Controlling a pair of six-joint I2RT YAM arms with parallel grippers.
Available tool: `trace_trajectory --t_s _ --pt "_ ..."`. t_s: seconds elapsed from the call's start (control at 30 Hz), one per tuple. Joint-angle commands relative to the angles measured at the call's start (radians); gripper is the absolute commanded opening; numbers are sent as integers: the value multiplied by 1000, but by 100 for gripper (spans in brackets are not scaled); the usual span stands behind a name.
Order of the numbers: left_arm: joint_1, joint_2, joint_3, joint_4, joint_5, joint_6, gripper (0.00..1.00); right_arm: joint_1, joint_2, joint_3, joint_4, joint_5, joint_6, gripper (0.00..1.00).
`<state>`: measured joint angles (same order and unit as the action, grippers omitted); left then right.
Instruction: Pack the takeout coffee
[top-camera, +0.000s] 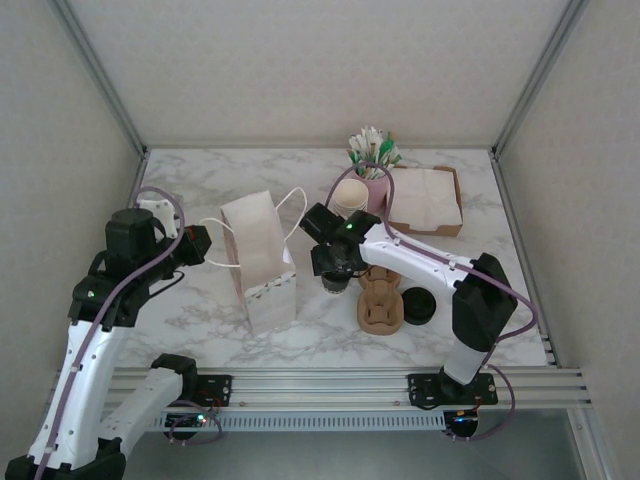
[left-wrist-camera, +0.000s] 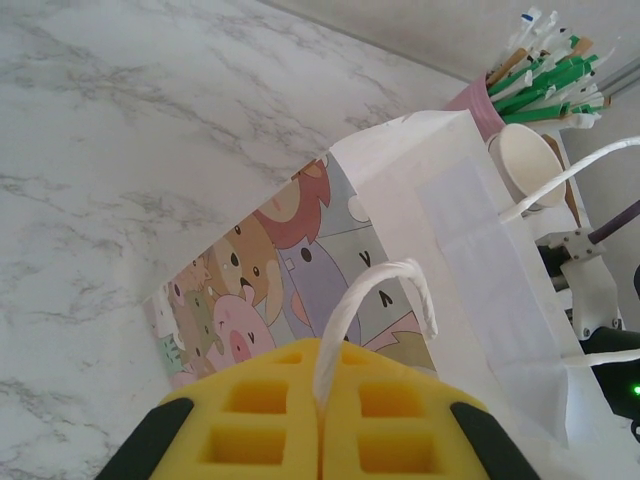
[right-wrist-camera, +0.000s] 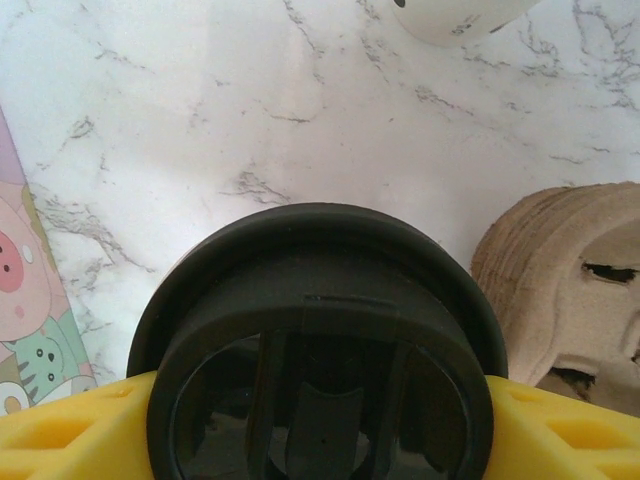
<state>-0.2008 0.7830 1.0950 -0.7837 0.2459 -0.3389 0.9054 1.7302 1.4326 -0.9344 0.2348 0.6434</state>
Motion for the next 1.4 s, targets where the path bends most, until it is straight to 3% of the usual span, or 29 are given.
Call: trace_trajectory --t_s 0.0,0.4,1.17,1.27,1.37 --pt "11 -15 -21 35 -8 28 0 -20 42 -26 -196 11 -23 74" --pt "10 -80 -91 60 -76 9 0 -40 60 -4 -190 -20 -33 77" --pt "11 -133 -141 101 -73 13 0 -47 29 75 -182 -5 8 85" --pt "10 -137 -144 101 -76 14 0 -46 23 76 -178 -6 15 85" --pt "11 -139 -145 104 -74 14 0 -46 14 72 -168 -15 20 77"
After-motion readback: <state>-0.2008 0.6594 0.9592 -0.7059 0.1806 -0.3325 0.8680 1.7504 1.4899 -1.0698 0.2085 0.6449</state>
